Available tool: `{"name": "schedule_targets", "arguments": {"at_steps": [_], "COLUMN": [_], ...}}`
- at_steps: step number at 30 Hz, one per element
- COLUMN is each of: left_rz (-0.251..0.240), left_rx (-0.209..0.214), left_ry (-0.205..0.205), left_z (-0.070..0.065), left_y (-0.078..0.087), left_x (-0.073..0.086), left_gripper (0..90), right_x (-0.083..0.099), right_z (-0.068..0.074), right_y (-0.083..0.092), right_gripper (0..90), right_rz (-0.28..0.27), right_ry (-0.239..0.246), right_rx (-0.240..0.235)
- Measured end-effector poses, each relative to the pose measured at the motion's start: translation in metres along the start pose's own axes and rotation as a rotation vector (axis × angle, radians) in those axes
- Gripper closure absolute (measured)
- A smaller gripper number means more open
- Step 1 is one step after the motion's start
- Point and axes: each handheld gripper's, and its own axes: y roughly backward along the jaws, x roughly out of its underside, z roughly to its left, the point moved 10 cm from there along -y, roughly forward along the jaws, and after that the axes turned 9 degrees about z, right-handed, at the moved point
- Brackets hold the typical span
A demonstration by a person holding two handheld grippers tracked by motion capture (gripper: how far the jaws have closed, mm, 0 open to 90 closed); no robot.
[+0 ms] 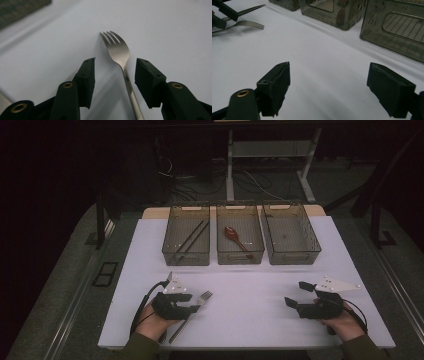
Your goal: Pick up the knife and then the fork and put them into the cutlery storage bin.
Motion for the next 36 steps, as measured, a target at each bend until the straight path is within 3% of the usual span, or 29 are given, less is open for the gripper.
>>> {"name": "schedule_targets", "arguments": {"at_steps": [8,16,19,25,36], "left_rz": [0.058,0.066,0.071,0.075,0.048], "left_rx": [0.002,-0.019,-0.025,-0.010,-0.013], "left_ry": [-0.030,-0.034,-0.047,-0.059,-0.166], "left_z": [-0.005,-0.007,-0.008,-0.014,-0.028], "left_y": [-0.011,-0.016,-0.016,-0.016,-0.011], "left_x": [0.001,-0.004,-0.005,-0.007,-0.031], "left_gripper": [64.8,74.3,83.5,85.3,87.1], "right_x": [0.000,0.000,0.000,0.000,-0.002], "right_z": [0.000,0.000,0.000,0.000,-0.001], "right_y": [0.000,0.000,0.000,0.000,0.003], "right_gripper": [19.0,19.1,19.1,19.0,19.0], "right_rz": [0.001,0.000,0.001,0.004,-0.005], "right_ry": [-0.001,-0.002,-0.001,0.000,-0.014], "right_rx": [-0.001,0.000,0.000,-0.001,-0.008]}}
